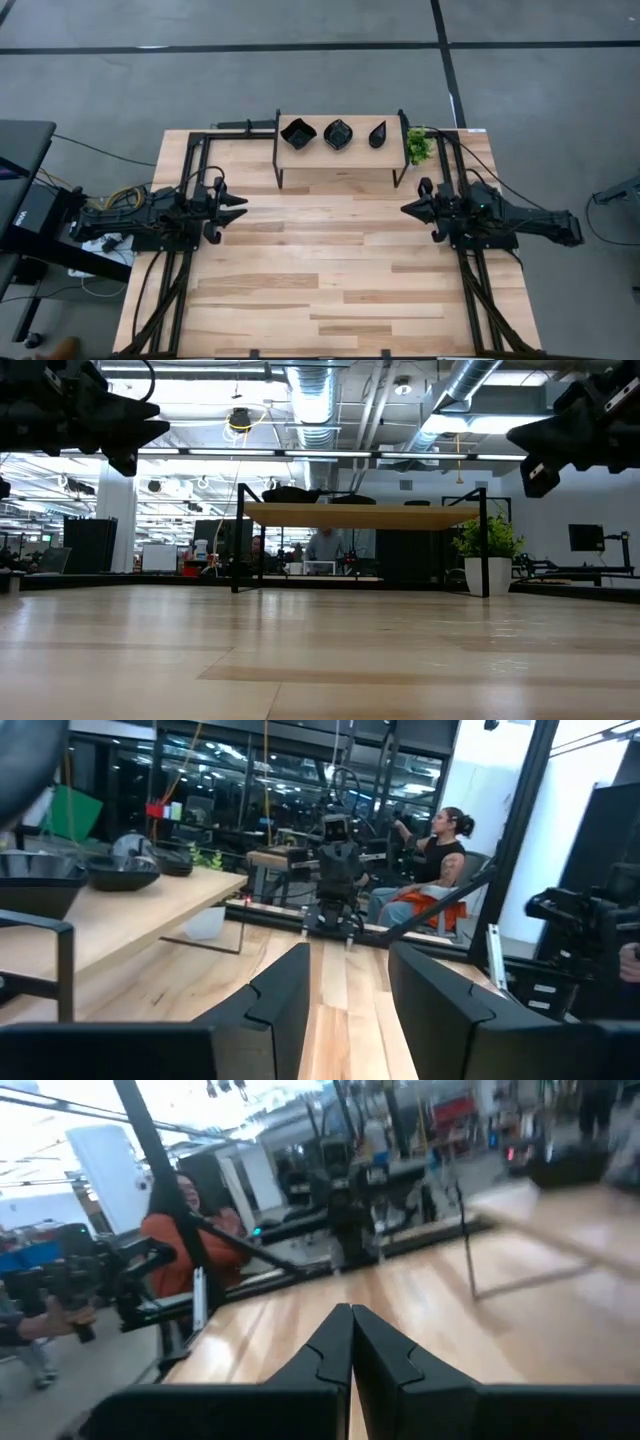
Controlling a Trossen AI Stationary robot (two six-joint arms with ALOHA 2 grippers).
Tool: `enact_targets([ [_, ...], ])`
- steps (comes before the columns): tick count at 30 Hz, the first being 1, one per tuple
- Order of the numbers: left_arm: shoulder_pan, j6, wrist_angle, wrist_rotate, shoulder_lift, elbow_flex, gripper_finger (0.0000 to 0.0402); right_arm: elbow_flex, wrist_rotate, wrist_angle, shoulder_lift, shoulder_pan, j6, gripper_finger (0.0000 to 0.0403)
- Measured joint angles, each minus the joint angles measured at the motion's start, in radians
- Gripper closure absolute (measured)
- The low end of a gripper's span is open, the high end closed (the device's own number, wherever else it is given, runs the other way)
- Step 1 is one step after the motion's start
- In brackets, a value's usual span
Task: Pick & Place Mini shaped plates
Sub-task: Return to Home Position
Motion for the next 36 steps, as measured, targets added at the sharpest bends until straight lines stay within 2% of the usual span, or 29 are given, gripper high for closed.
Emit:
enact_targets([
  [4, 0.000, -0.007, 0.001, -0.035, 0.000, 0.000, 0.0263, 0.000, -0.001, 0.003, 0.000, -0.027, -0.029, 0.0401],
  [10, 0.000, -0.055, 0.006, -0.035, 0.000, 0.000, 0.0263, 0.000, -0.001, -0.002, 0.000, -0.036, -0.021, 0.0401],
  [36, 0.000, -0.058, 0.019, -0.035, 0.000, 0.000, 0.0263, -0.001, -0.001, -0.003, 0.000, -0.034, -0.020, 0.0401],
])
